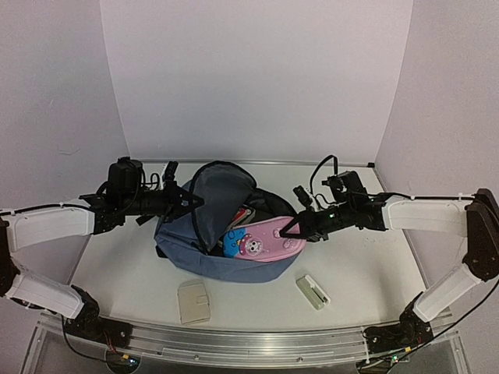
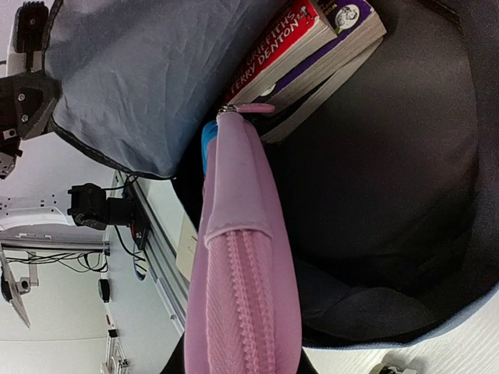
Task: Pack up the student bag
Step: Place the stationery in the student bag.
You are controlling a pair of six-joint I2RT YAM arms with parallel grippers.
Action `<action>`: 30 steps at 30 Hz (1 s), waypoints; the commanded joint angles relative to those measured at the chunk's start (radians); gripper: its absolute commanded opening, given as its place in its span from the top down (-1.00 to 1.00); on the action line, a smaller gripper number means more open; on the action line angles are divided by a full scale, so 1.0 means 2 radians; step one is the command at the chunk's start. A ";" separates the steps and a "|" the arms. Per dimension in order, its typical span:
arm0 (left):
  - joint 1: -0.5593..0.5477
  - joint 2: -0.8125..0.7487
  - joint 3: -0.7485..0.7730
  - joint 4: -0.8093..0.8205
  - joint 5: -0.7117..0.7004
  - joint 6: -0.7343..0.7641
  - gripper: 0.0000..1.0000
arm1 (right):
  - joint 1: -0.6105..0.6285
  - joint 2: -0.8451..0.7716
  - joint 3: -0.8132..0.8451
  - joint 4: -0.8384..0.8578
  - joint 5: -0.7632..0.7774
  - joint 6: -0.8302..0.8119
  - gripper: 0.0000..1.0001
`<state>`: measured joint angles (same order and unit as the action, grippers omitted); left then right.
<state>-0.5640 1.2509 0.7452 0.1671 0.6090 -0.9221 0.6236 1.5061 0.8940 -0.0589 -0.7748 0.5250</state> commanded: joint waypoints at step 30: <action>-0.020 0.014 0.046 0.091 0.071 0.013 1.00 | 0.109 0.111 -0.051 0.454 0.087 0.231 1.00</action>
<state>-0.5932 1.2850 0.7799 0.2585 0.7247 -0.9124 0.7979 1.6926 0.7821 0.5907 -0.6680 0.8838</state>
